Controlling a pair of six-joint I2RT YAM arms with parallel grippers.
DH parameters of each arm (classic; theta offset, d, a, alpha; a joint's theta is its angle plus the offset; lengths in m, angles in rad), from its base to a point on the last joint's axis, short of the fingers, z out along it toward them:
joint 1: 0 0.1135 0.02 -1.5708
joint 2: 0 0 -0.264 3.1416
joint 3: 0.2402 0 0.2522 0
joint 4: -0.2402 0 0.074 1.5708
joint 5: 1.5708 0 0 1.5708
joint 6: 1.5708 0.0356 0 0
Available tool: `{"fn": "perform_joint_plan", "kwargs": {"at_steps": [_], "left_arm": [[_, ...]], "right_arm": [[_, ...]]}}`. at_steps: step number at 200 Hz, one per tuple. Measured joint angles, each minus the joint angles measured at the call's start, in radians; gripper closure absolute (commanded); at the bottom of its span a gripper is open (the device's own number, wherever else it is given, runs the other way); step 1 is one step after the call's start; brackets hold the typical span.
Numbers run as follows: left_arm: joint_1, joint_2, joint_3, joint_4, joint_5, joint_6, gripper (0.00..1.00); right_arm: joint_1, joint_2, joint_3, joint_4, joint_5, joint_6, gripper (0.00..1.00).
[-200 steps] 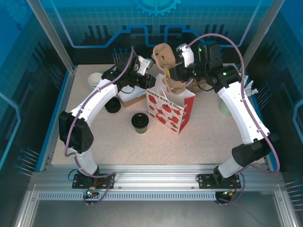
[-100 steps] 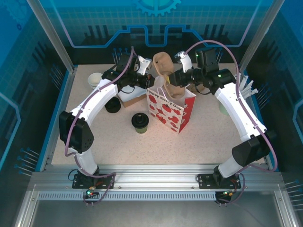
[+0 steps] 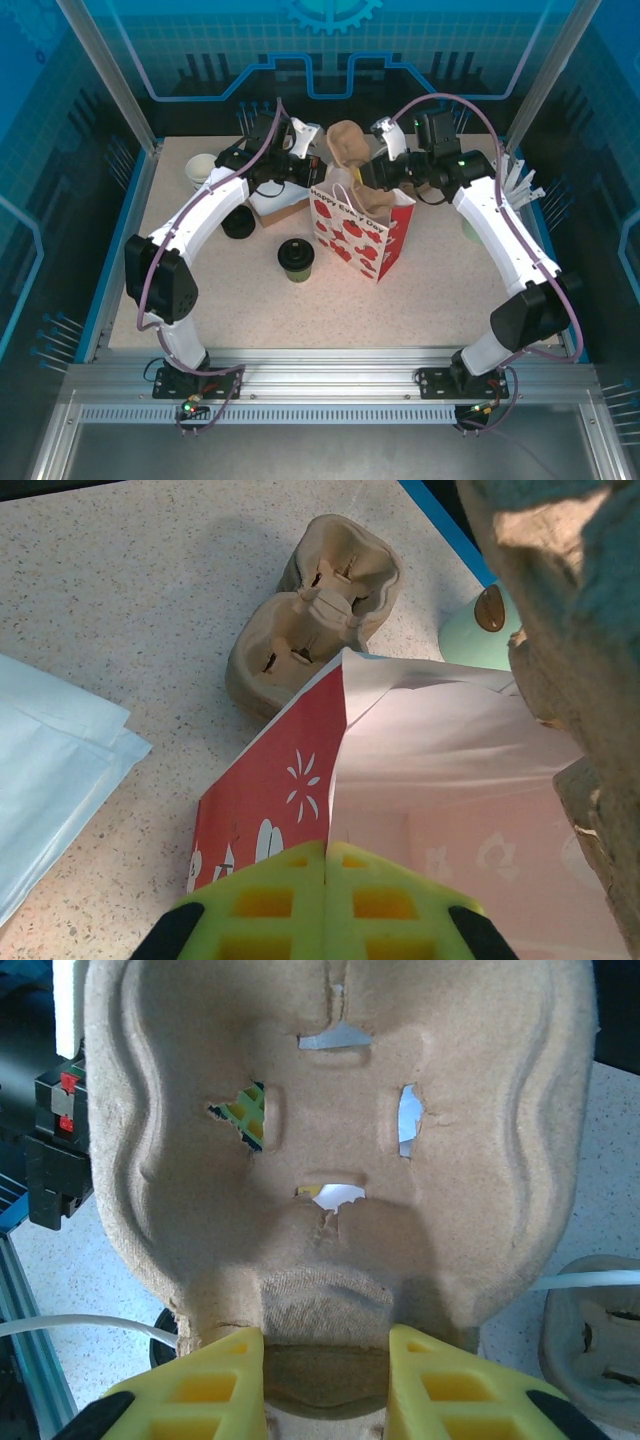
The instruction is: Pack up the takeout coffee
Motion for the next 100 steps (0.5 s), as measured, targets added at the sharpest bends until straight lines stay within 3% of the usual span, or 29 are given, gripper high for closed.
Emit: {"fn": "perform_joint_plan", "kwargs": {"at_steps": [100], "left_arm": [[0.003,0.0,0.0,0.009,-0.001,-0.01,1.0]], "right_arm": [[-0.006,-0.037,0.001,-0.126,0.035,-0.066,0.73]]}}
